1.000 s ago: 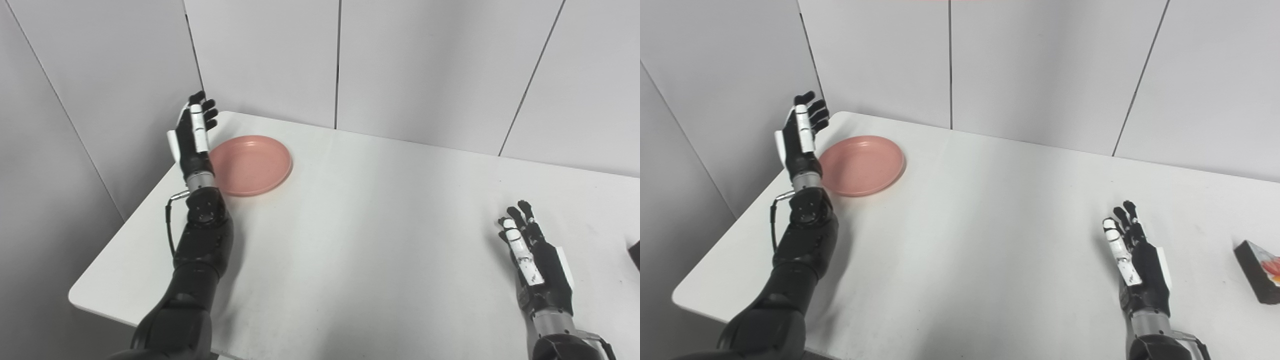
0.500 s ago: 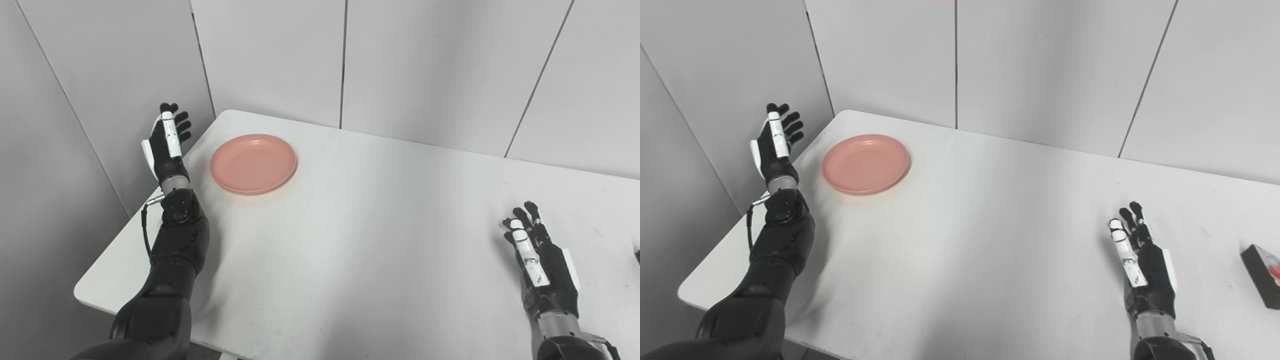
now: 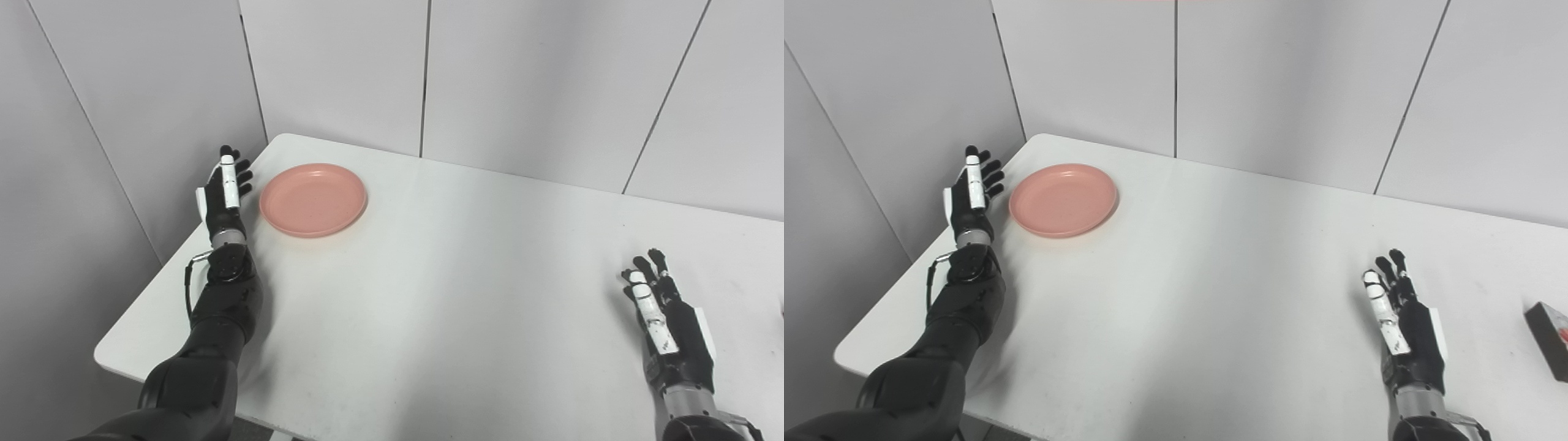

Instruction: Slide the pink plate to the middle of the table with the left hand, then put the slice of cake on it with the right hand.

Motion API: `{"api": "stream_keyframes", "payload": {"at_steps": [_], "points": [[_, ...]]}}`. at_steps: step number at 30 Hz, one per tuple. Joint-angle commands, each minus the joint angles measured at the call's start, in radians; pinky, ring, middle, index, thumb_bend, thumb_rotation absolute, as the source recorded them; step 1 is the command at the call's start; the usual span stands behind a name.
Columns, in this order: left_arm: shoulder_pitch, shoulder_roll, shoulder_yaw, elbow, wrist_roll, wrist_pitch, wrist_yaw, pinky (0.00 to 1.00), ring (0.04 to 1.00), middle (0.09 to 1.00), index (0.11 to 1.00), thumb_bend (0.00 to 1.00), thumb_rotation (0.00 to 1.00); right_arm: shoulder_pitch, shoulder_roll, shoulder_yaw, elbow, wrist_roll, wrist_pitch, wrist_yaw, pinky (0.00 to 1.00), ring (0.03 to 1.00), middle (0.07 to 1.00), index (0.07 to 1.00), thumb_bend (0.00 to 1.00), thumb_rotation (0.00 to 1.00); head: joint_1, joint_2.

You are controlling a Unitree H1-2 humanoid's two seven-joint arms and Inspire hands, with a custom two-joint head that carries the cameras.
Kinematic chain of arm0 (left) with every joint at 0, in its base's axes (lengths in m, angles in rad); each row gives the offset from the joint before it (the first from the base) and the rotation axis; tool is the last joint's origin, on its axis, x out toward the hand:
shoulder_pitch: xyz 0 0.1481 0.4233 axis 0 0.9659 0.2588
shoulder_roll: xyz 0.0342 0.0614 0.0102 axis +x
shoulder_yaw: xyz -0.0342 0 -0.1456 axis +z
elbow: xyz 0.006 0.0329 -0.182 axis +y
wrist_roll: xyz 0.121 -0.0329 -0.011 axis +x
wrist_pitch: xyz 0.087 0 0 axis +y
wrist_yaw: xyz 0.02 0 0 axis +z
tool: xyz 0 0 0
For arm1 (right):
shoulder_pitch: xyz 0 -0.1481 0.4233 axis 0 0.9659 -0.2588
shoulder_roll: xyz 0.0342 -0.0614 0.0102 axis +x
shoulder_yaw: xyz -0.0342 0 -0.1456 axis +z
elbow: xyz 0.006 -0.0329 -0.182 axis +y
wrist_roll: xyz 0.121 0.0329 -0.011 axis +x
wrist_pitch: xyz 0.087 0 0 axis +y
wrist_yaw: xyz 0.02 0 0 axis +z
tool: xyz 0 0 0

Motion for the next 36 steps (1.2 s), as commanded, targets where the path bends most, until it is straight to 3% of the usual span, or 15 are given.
{"api": "stream_keyframes", "payload": {"at_steps": [1, 7, 17, 24, 36], "points": [[-0.068, 0.015, -0.002, -0.008, -0.01, -0.025, -0.024, 0.84, 0.796, 0.784, 0.788, 0.77, 1.0, -0.011, -0.007, -0.003, -0.037, 0.002, -0.017, 0.007, 0.93, 0.9, 0.935, 0.966, 0.45, 0.66, 0.001, 0.001], [-0.076, 0.013, -0.033, 0.023, 0.002, -0.003, -0.047, 0.89, 0.834, 0.818, 0.82, 0.78, 1.0, -0.002, -0.004, -0.002, -0.076, -0.001, 0.018, -0.001, 0.92, 0.898, 0.936, 0.965, 0.42, 0.63, 0.003, 0.003], [-0.079, -0.006, -0.056, 0.047, -0.024, 0.005, -0.112, 0.92, 0.864, 0.845, 0.851, 0.79, 1.0, -0.005, -0.004, -0.003, -0.058, -0.003, 0.005, -0.003, 0.94, 0.901, 0.938, 0.969, 0.43, 0.67, 0.003, 0.003], [-0.082, -0.03, -0.043, 0.031, -0.084, 0.022, -0.186, 0.89, 0.864, 0.842, 0.853, 0.8, 1.0, -0.001, -0.002, -0.002, -0.078, -0.003, 0.017, -0.005, 0.92, 0.893, 0.929, 0.956, 0.42, 0.62, 0.001, 0.008], [-0.069, -0.062, -0.049, -0.033, -0.109, 0.092, -0.264, 0.87, 0.858, 0.845, 0.847, 0.8, 1.0, -0.002, 0.002, 0.002, -0.085, -0.004, 0.028, -0.004, 0.93, 0.898, 0.935, 0.965, 0.41, 0.64, -0.002, 0.008]]}}
